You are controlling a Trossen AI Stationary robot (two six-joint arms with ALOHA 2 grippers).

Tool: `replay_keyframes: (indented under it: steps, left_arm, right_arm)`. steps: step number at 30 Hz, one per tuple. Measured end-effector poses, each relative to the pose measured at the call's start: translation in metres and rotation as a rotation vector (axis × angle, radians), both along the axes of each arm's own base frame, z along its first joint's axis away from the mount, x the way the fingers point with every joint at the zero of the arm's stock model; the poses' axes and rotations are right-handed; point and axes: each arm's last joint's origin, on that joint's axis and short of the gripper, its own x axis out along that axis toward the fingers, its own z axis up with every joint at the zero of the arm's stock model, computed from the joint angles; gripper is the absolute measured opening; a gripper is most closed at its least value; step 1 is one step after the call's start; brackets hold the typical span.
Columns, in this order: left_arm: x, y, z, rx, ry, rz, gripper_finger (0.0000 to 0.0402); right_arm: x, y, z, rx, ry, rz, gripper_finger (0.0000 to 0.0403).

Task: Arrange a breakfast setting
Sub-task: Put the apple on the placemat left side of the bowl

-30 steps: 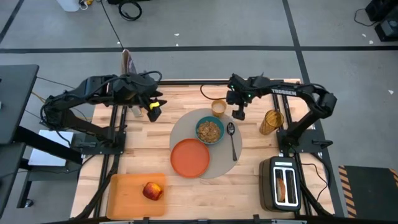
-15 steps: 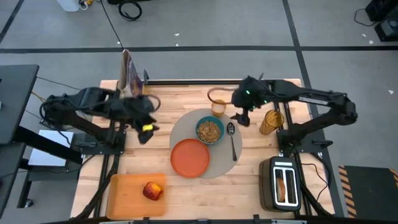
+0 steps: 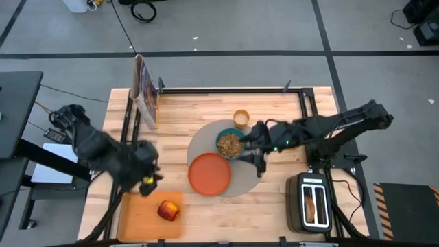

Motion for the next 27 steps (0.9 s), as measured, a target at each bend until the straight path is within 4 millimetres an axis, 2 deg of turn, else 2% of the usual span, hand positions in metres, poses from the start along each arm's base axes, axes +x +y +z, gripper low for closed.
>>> replay_keyframes:
  steps: [7,11,15,19,24,27]
  left_arm:
    - [-0.016,-0.056,-0.052,-0.061,0.078,-0.128,0.0178]
    - [-0.024,-0.078,-0.079,-0.048,0.133,-0.222,0.0178]
    - [-0.037,-0.081,-0.112,0.049,0.232,-0.322,0.0178]
    - [-0.047,-0.082,-0.149,0.185,0.257,-0.518,0.0178]
    - [-0.049,-0.076,-0.188,0.302,0.238,-0.731,0.0178]
    - [-0.048,-0.067,-0.208,0.344,0.255,-0.764,0.0178]
  right_arm:
    - [0.021,0.031,-0.006,0.118,-0.106,-0.048,0.0368]
    - [0.032,0.047,-0.013,0.208,-0.145,-0.044,0.0368]
    - [0.044,0.058,-0.018,0.225,-0.166,-0.029,0.0368]
    - [0.057,0.064,-0.019,0.23,-0.156,-0.02,0.0368]
    - [0.064,0.067,-0.016,0.204,-0.148,0.011,0.0368]
    - [0.064,0.063,-0.013,0.179,-0.159,0.01,0.0368]
